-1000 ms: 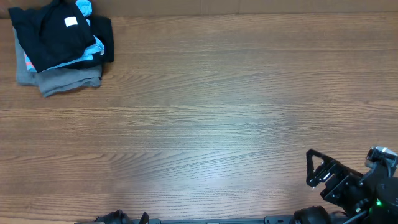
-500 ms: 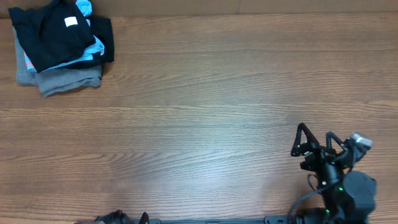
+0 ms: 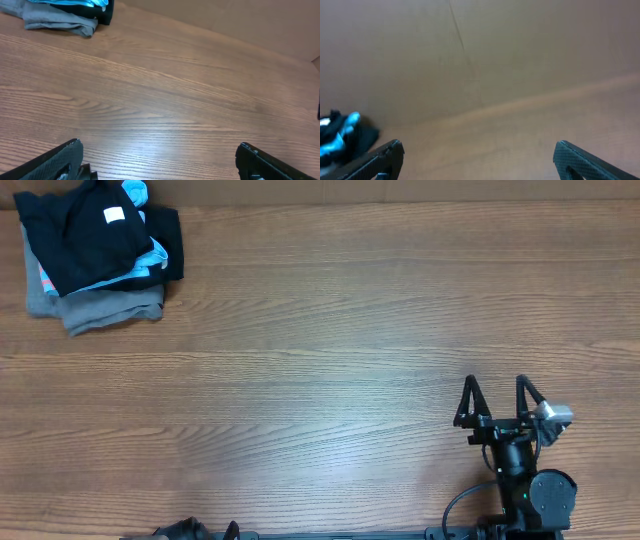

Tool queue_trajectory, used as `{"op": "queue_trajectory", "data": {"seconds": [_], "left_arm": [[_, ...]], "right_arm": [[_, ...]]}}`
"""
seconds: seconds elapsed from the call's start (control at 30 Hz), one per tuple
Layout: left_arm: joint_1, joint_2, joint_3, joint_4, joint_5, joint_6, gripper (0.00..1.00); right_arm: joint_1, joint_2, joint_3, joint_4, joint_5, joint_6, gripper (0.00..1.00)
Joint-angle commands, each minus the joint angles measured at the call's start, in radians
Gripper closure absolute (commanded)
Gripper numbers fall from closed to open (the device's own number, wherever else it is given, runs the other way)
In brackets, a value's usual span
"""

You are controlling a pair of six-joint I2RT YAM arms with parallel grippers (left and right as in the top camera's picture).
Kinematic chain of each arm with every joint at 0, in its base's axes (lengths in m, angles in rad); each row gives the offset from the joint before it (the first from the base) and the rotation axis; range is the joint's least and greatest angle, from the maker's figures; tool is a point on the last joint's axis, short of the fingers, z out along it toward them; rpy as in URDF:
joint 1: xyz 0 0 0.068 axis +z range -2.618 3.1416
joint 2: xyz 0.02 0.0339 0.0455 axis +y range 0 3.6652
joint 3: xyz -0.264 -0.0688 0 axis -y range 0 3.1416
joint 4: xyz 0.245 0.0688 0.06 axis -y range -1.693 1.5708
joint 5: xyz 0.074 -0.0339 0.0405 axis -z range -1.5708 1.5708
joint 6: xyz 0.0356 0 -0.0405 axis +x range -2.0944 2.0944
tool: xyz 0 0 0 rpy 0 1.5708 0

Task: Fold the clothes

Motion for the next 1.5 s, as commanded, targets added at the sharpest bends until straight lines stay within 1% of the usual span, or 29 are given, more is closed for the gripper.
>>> {"op": "queue_trajectory", "data": {"seconds": [0.0, 0.2, 0.43, 0.63, 1.47], "left_arm": [[0.002, -0.009, 0.000, 0.002, -0.003, -0.013, 0.00], [0.002, -0.009, 0.000, 0.002, -0.003, -0.013, 0.00], [0.002, -0.009, 0.000, 0.002, -0.003, -0.013, 0.00], [0.002, -0.009, 0.000, 0.002, -0.003, -0.013, 0.00], [0.002, -0.009, 0.000, 0.002, -0.003, -0.013, 0.00]], "right_arm": [[-0.003, -0.015, -0.031, 0.078, -0.006, -0.035, 0.00], [-0.003, -0.015, -0.089, 0.181, -0.001, -0.039, 0.00], [-0.003, -0.015, -0.087, 0.132, -0.010, -0.087, 0.00], [-0.003, -0.015, -0.087, -0.038, -0.014, -0.086, 0.00], [-0.003, -0.014, -0.087, -0.029, -0.017, -0.087, 0.00]]}}
